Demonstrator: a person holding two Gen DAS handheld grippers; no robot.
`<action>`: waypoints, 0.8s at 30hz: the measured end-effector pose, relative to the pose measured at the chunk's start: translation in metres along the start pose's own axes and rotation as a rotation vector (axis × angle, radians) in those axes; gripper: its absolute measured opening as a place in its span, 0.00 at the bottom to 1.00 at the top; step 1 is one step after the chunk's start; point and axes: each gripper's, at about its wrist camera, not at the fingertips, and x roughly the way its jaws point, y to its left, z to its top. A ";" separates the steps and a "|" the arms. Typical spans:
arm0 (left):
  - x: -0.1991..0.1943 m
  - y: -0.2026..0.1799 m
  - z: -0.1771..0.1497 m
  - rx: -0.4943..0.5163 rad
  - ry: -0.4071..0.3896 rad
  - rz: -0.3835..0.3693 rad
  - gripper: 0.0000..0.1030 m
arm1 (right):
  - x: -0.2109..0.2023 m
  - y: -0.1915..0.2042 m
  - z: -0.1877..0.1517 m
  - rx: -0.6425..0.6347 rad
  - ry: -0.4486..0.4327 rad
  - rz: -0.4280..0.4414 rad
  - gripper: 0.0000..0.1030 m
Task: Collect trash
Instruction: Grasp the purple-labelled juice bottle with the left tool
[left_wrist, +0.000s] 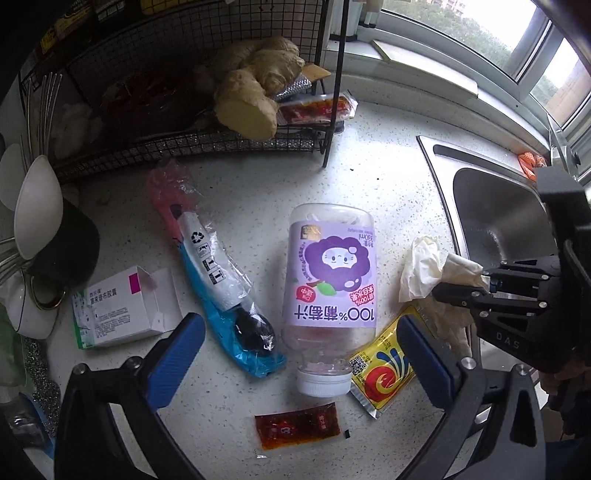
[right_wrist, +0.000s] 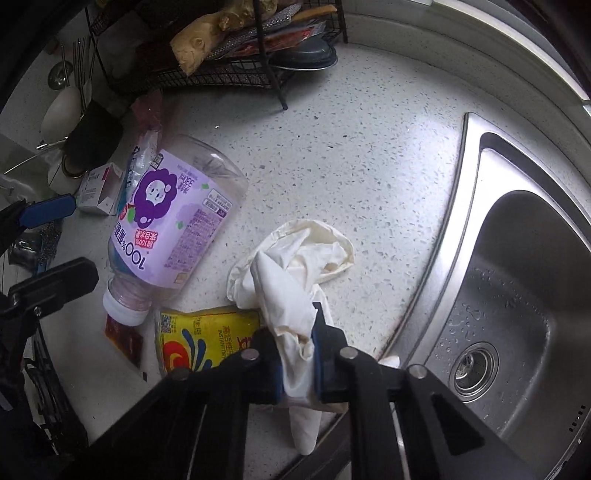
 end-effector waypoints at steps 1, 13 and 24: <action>0.001 -0.002 0.001 0.007 -0.002 -0.002 1.00 | -0.006 -0.001 -0.003 0.004 -0.013 0.003 0.07; 0.040 -0.026 0.016 0.075 0.038 -0.046 1.00 | -0.043 -0.018 -0.014 0.110 -0.110 0.047 0.06; 0.071 -0.036 0.018 0.081 0.072 -0.046 0.64 | -0.035 -0.023 -0.021 0.146 -0.099 0.050 0.07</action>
